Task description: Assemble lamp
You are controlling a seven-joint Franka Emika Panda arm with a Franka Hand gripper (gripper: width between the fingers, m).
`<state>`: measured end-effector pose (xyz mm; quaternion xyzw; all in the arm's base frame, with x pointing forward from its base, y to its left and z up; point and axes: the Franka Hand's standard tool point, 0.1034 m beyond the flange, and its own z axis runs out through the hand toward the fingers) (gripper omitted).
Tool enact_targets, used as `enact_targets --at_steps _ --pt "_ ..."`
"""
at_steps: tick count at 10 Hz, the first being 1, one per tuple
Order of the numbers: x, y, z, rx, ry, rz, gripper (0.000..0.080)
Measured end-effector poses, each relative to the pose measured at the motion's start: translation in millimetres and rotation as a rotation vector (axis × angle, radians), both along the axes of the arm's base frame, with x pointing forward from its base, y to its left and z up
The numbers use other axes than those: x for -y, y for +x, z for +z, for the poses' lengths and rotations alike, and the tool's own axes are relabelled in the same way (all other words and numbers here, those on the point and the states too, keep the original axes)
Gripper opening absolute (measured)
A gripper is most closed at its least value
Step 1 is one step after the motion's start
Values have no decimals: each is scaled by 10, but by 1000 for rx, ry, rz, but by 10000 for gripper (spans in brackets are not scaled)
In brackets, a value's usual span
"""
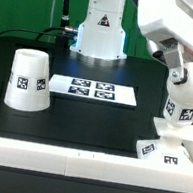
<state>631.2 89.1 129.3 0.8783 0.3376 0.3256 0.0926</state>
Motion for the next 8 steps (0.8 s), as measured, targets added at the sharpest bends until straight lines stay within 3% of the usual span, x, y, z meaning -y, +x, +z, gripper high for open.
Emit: enact_targets --at_steps 5,6,8 --pt "21 -16 -21 -18 -3 -4 583" --pt "21 -19 -27 -19 -3 -4 675" --pt "20 -41 0 -54 -6 -8 695"
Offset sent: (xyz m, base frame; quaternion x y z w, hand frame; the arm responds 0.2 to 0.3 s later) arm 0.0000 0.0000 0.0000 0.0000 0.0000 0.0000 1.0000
